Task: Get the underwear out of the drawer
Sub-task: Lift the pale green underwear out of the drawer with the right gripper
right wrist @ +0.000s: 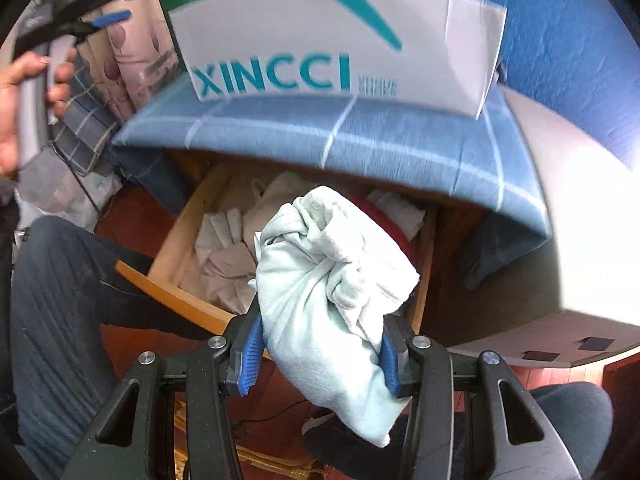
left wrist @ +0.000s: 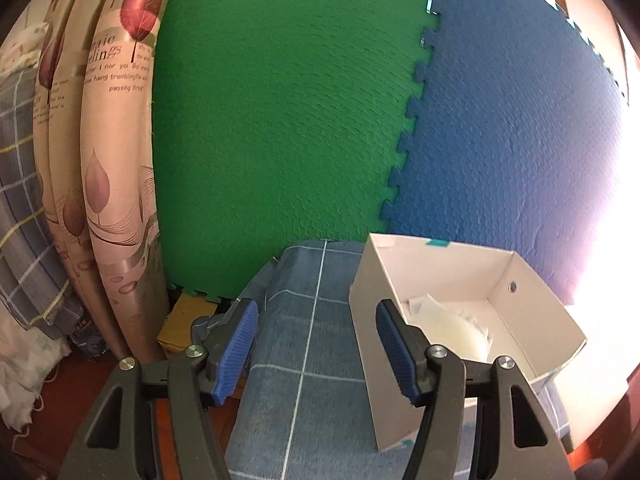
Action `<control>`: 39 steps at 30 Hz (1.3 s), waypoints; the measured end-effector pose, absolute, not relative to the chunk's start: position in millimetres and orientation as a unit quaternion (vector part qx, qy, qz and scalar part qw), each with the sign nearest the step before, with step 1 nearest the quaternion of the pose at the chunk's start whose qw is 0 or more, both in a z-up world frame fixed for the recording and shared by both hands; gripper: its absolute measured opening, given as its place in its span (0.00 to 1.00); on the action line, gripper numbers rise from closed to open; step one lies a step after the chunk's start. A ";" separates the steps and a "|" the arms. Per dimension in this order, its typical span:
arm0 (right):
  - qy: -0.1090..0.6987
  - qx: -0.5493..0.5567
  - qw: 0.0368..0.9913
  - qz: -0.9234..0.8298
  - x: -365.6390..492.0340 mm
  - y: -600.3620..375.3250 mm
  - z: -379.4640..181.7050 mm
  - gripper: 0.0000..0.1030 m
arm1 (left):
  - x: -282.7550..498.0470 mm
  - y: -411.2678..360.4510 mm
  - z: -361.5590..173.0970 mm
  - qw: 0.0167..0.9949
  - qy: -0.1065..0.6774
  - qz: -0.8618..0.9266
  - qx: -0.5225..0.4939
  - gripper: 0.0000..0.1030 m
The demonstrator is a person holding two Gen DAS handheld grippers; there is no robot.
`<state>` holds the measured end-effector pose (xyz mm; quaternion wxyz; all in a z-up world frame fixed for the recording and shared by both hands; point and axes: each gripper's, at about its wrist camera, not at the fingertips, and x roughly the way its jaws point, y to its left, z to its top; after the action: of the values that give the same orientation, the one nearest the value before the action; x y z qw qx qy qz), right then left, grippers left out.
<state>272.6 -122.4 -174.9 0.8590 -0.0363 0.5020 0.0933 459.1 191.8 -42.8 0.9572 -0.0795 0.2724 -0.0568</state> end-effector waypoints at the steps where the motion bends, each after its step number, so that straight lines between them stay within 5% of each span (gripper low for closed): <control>1: 0.497 -0.039 0.862 0.092 271.1 -120.9 -166.9 0.43 | 460.3 193.1 -44.2 0.957 0.273 -0.054 -0.080 0.61; 14: 0.429 -0.037 0.899 0.078 282.3 -116.1 -67.1 0.44 | 386.3 199.4 -103.5 0.951 0.297 -0.059 -0.058 0.61; 25: 0.364 -0.044 0.929 0.045 334.7 -120.9 15.7 0.44 | 353.2 151.7 -182.7 0.913 0.398 -0.090 -0.002 0.61; 39: 0.336 -0.058 0.939 0.031 375.1 -124.5 63.6 0.45 | 357.2 103.5 -249.3 0.865 0.484 -0.110 0.071 0.61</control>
<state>375.1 -124.5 63.6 0.9395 -0.0585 0.3362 0.0308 357.2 103.5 -249.3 0.8651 0.0711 0.4843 -0.1095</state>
